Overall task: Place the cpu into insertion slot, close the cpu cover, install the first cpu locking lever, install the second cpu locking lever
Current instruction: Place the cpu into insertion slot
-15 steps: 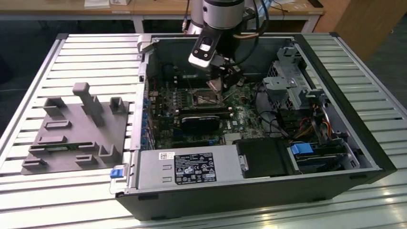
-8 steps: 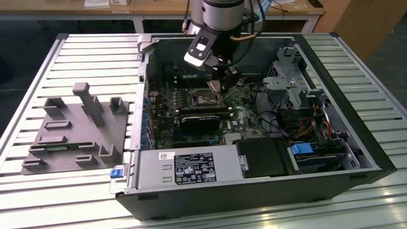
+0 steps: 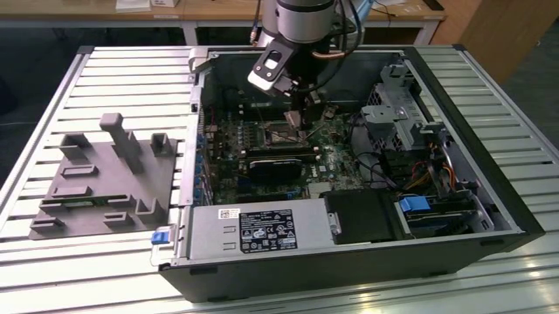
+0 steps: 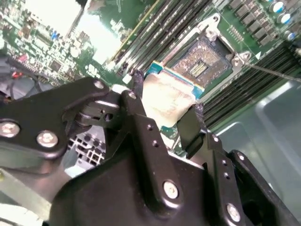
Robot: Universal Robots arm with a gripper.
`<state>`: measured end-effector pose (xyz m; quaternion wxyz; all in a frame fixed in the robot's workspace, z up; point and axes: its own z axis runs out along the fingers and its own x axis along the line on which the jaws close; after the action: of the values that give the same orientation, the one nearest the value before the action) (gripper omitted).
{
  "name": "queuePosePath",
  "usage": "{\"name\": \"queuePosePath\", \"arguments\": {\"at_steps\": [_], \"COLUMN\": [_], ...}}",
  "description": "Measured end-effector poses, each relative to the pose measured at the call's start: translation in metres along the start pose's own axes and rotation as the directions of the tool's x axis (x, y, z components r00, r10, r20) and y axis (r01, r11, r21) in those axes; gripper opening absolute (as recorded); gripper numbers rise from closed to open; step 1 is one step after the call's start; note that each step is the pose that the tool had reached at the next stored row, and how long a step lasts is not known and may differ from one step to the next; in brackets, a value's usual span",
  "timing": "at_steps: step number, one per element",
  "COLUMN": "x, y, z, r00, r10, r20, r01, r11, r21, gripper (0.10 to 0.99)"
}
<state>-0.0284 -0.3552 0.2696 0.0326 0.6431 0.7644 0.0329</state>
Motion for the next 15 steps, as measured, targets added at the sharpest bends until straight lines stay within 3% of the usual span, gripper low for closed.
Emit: {"name": "queuePosePath", "arguments": {"at_steps": [10,15], "x": [0.0048,0.0056], "y": [-0.0074,-0.0081], "z": [0.0046,0.0079], "r00": [0.9985,0.9944], "r10": [0.054,0.105], "r20": [0.0048,0.0097], "r01": [-0.054,-0.105], "r11": [0.9985,0.9945], "r21": [0.0,0.0], "gripper": [0.537,0.537]}}
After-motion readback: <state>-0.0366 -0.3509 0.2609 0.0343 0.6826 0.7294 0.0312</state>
